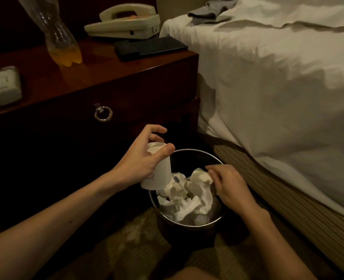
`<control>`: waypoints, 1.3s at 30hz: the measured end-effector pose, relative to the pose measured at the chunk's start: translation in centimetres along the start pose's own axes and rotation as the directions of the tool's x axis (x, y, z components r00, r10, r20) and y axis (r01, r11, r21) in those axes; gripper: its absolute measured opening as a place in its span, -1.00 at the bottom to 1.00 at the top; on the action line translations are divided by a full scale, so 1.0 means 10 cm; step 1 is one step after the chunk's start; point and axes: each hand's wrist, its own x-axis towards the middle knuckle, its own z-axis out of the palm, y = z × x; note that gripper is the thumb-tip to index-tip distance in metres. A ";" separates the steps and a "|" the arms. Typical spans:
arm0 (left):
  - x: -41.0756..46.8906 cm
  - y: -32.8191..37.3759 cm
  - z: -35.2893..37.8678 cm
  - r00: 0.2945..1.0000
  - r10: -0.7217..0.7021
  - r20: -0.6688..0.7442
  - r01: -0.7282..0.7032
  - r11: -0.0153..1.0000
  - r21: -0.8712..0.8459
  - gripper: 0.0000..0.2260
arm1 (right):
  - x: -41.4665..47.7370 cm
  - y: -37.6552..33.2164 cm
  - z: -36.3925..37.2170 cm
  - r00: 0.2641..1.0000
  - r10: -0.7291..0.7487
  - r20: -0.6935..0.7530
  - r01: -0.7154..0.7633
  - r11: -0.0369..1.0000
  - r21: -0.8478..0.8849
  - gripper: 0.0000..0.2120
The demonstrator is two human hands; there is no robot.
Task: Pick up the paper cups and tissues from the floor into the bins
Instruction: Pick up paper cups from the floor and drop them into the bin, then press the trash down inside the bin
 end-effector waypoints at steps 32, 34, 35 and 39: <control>0.74 -0.54 0.40 0.930 0.001 0.367 -0.255 0.722 0.643 -0.60 | 0.04 -0.20 0.11 0.999 0.028 -0.044 -0.015 0.963 0.267 -0.78; 0.76 -0.29 0.46 0.913 0.046 0.406 -0.312 0.719 0.621 -0.66 | -0.10 -0.21 -0.21 0.992 0.047 -0.114 -0.017 0.967 0.254 -0.87; 0.74 -0.12 0.53 0.906 0.105 0.411 -0.350 0.732 0.585 -0.76 | -0.20 -0.19 -0.40 0.990 0.054 -0.133 -0.024 0.976 0.218 -0.93; 0.49 0.74 0.95 0.820 0.312 0.480 -0.534 0.721 0.441 -0.64 | -0.79 -0.18 -1.26 0.987 0.114 -0.115 -0.105 0.991 0.086 -0.74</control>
